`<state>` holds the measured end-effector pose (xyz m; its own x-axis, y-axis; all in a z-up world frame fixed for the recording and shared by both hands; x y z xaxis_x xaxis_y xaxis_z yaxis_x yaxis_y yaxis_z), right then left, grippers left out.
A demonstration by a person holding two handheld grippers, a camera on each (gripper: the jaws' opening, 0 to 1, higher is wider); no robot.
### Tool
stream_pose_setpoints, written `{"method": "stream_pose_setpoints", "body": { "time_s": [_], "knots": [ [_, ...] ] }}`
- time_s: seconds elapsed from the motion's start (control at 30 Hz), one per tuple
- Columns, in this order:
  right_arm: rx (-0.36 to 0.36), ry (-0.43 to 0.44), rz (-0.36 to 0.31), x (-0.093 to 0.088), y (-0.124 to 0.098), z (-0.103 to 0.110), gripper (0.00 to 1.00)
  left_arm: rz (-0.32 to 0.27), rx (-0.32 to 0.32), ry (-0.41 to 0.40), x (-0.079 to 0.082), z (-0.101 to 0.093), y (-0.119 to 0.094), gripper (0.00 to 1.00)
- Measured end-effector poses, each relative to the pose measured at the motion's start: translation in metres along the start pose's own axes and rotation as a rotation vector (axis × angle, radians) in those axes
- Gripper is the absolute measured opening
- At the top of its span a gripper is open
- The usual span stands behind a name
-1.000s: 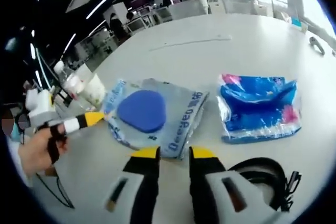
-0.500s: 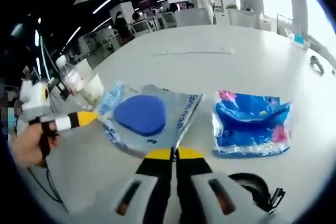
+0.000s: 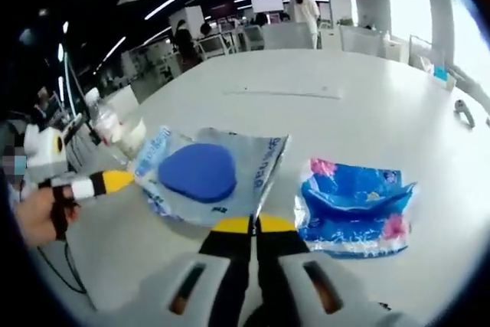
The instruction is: Arrange the tabletop items into an orderly group along one side of the table until the central work area is clear of visible clutter.
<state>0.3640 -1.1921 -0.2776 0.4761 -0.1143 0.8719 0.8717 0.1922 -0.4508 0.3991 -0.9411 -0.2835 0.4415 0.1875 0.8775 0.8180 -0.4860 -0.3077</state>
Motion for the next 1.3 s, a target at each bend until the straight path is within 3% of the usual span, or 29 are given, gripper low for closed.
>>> {"method": "stream_pose_setpoints", "body": {
  "time_s": [0.1, 0.4, 0.5, 0.67, 0.8, 0.9, 1.03, 1.27, 1.3],
  "knots": [
    [0.024, -0.051, 0.059, -0.01, 0.005, 0.001, 0.0, 0.029, 0.01, 0.01, -0.005, 0.005, 0.002, 0.0],
    [0.025, -0.029, 0.077, -0.015, 0.016, -0.002, 0.0, 0.062, 0.037, 0.015, -0.012, 0.01, 0.005, 0.0],
    [0.001, 0.034, 0.121, -0.017, 0.018, -0.004, 0.0, 0.076, 0.046, 0.021, -0.015, 0.011, 0.007, 0.0],
    [0.014, -0.006, 0.141, -0.016, 0.019, -0.004, 0.0, 0.099, 0.067, 0.01, -0.019, 0.014, 0.01, 0.0],
    [0.0, 0.046, 0.137, -0.018, 0.019, -0.005, 0.0, 0.079, 0.079, -0.03, -0.022, 0.015, 0.009, 0.0],
    [0.02, -0.029, 0.163, -0.018, 0.019, -0.003, 0.0, 0.079, 0.076, -0.012, -0.021, 0.014, 0.009, 0.0],
    [0.014, -0.028, 0.167, -0.018, 0.019, -0.003, 0.0, 0.078, 0.092, -0.032, -0.021, 0.013, 0.009, 0.0],
    [0.018, -0.025, 0.159, -0.019, 0.019, -0.003, 0.0, 0.071, 0.099, 0.013, -0.022, 0.01, 0.009, 0.0],
    [0.043, -0.074, 0.156, -0.019, 0.018, -0.003, 0.0, 0.07, 0.101, 0.017, -0.022, 0.01, 0.009, 0.0]
  ]
}}
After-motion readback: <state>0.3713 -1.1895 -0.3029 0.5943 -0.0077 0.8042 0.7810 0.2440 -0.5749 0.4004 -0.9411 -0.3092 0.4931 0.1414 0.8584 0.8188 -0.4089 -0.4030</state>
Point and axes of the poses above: the point that each gripper's makers call its tool centre point, and the gripper's own axes: y roughly forward along the fingers, z roughly to its left, x roughly out of its top, the point moved 9 cm from there along -y, roughly backward along the fingers, and after that the axes turned 15 degrees about -z, right-handed, at the moved point
